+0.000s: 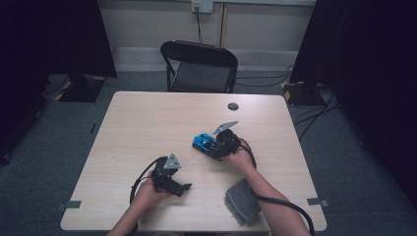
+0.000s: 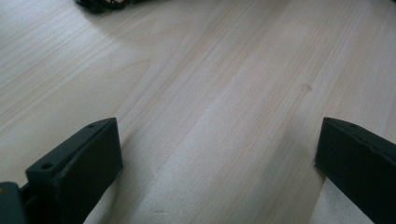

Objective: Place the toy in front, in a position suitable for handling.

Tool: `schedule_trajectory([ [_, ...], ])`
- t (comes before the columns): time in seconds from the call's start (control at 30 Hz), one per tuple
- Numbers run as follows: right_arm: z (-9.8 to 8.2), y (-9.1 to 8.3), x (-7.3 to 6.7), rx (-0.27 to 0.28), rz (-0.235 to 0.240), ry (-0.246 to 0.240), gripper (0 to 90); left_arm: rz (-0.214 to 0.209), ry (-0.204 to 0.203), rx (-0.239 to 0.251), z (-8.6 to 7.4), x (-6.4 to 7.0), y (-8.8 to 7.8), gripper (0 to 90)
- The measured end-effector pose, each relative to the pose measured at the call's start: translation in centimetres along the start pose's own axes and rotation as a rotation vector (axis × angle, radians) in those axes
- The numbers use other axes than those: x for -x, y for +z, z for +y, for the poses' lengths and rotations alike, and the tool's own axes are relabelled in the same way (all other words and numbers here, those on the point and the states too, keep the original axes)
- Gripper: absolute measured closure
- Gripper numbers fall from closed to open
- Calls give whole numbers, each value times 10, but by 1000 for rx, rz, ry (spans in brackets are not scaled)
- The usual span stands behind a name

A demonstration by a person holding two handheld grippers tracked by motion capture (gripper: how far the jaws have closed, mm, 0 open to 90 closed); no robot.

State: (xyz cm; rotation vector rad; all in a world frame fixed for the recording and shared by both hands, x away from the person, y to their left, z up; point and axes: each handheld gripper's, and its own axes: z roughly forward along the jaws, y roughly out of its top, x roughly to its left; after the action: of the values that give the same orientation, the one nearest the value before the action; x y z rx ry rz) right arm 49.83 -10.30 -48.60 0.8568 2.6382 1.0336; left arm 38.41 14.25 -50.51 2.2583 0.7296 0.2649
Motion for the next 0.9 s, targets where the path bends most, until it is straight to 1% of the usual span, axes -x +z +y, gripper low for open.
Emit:
schedule_trajectory([
  [0.07,-1,3,-2,-5,-10,-12,280,0,-1,0,0,0,0,0],
  [0.17,-3,4,-1,-7,-3,-10,279,0,0,0,0,0,0,0],
  [0.2,-3,5,-1,-8,-10,-25,278,0,0,0,0,0,0,0],
  [0.27,-4,5,0,-7,-3,-10,277,0,-1,0,0,0,0,0],
  [0.33,-3,5,-1,-9,-12,-30,274,0,-1,0,0,0,0,0],
  [0.43,-3,5,-2,-17,-14,-36,263,0,-1,0,0,0,0,0],
  [0.47,-3,5,-2,-11,-22,-46,242,0,-1,0,0,0,0,0],
  [0.5,-2,4,-4,-11,-42,-66,215,0,0,0,0,0,0,0],
  [0.53,-2,4,-5,-12,-44,-76,200,0,0,0,0,0,0,0],
  [0.63,0,1,-5,-13,-40,-76,168,-1,-1,1,0,0,0,0],
  [0.7,0,-1,-5,-11,-30,-72,166,0,-1,0,0,0,0,0],
  [0.9,-8,-17,1,13,-30,-43,150,2,-1,0,0,0,0,0],
])
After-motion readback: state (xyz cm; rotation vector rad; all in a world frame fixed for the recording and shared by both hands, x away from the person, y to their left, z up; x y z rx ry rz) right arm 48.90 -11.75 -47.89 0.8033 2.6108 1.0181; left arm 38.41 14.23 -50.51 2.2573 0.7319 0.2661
